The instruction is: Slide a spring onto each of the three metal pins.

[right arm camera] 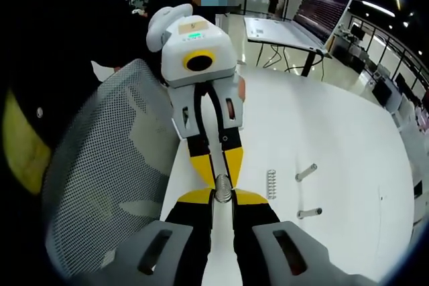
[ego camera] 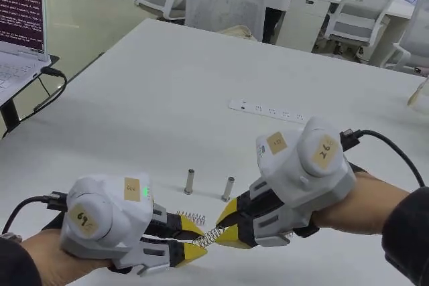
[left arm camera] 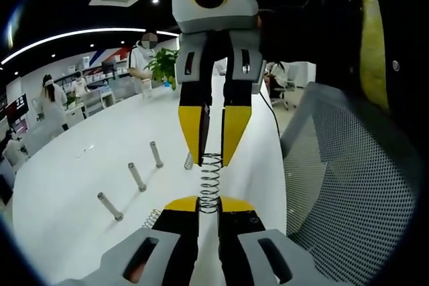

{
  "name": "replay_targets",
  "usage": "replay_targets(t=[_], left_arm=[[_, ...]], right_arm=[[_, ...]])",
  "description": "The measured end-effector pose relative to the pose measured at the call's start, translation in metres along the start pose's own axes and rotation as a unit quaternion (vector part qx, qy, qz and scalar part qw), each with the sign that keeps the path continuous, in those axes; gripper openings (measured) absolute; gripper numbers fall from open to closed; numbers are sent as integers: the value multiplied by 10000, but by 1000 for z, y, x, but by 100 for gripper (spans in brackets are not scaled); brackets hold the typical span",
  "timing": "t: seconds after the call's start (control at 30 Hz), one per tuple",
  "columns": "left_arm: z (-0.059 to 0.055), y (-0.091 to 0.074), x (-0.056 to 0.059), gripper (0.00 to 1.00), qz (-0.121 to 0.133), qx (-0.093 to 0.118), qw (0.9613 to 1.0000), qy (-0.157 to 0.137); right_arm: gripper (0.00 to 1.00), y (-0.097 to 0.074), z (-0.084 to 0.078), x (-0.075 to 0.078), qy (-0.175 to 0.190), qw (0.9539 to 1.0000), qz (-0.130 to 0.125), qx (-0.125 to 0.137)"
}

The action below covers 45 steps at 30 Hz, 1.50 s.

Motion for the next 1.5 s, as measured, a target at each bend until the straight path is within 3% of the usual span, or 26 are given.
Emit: replay_targets(t=[0.37, 0.5, 1.07, 1.5], left_arm=[[-1, 0, 0, 1, -76, 180, 9997, -154], [1, -1, 0, 1, -87, 262, 9994, -198], [11, 0, 3, 1, -141, 457, 9987, -166], [10, 4, 3, 3, -87, 358, 9993, 3]], right_arm=[[9, 2, 4, 0, 45, 10000, 13, -30], [16, 4, 2, -2, 104, 9999, 89, -55], [9, 10, 0, -4, 78, 9999, 126, -85], [8, 11, -2, -3, 85, 9995, 153, -255]])
Point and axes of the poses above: the centre of the closed fingertips' face, and the gripper's own axes: y roughly forward along the fingers, x roughly to its right, z roughly out of its top, the point moved 5 cm from there along -y, roughly backward along the fingers, and after that the axes turned 15 degrees about -z, right-handed, at the moved point
